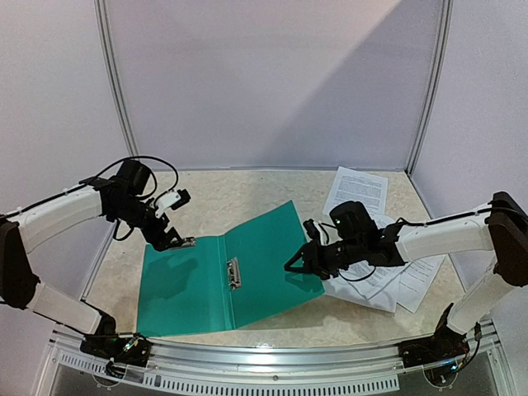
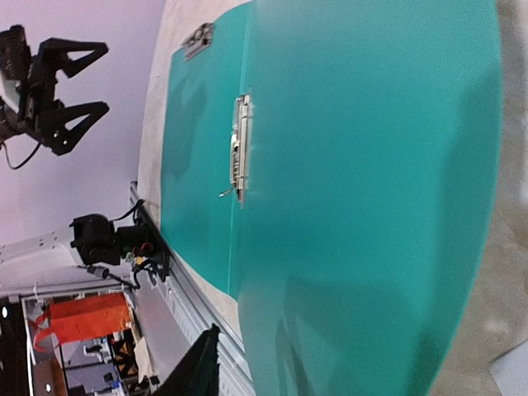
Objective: Put the files into the folder
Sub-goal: Open the spring clip on the folder at the center of the board.
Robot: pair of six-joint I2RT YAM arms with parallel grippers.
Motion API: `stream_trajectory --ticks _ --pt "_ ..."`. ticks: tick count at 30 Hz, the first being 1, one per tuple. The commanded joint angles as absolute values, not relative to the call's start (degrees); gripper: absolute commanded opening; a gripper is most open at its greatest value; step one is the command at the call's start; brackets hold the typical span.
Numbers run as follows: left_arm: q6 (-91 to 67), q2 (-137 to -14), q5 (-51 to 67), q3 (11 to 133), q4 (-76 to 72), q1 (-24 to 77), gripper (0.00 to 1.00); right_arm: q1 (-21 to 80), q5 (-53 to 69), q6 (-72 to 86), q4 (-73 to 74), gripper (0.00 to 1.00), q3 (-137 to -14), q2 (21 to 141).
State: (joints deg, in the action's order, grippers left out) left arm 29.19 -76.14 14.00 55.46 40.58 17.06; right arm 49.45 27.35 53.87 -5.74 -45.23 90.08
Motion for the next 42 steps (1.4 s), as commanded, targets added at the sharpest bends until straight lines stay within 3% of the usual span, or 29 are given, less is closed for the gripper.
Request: stream_trajectory --ticks 1,3,5,10,15,21,24,29,35,42 --pt "30.7 -81.1 9.5 56.0 35.9 20.0 0.93 49.4 16.7 53.7 7.3 0.48 -46.9 85.8" --pt "31.5 -83.2 9.1 56.7 35.2 21.7 0.93 49.4 9.4 52.6 16.2 0.59 -49.3 82.0" --pt "32.2 -84.9 8.7 57.2 34.0 23.3 0.93 49.4 1.9 50.1 25.5 0.62 -52.7 78.4" --pt "31.8 -90.6 10.4 61.7 32.5 24.7 0.93 49.7 -9.5 40.6 37.3 0.60 -62.5 73.2" --pt "28.1 -98.1 11.1 69.5 31.6 25.0 0.91 55.6 -5.0 16.7 29.3 0.58 -69.6 79.6" --pt "25.6 -106.0 9.5 75.4 31.2 25.7 0.88 60.2 11.5 -7.6 16.9 0.58 -73.7 93.7" --pt "24.7 -108.1 8.3 75.8 30.6 25.8 0.88 64.1 11.2 -19.3 16.5 0.58 -76.7 101.2" --pt "23.4 -110.3 5.6 75.3 29.4 26.0 0.88 66.8 8.7 -39.9 16.5 0.44 -82.1 111.8" --pt "23.4 -111.5 1.7 75.2 29.1 26.9 0.88 66.8 7.0 -45.9 15.4 0.29 -85.4 119.3" --pt "24.7 -114.5 -2.3 74.4 28.6 27.9 0.89 66.8 5.8 -46.5 14.9 0.23 -86.7 122.7"
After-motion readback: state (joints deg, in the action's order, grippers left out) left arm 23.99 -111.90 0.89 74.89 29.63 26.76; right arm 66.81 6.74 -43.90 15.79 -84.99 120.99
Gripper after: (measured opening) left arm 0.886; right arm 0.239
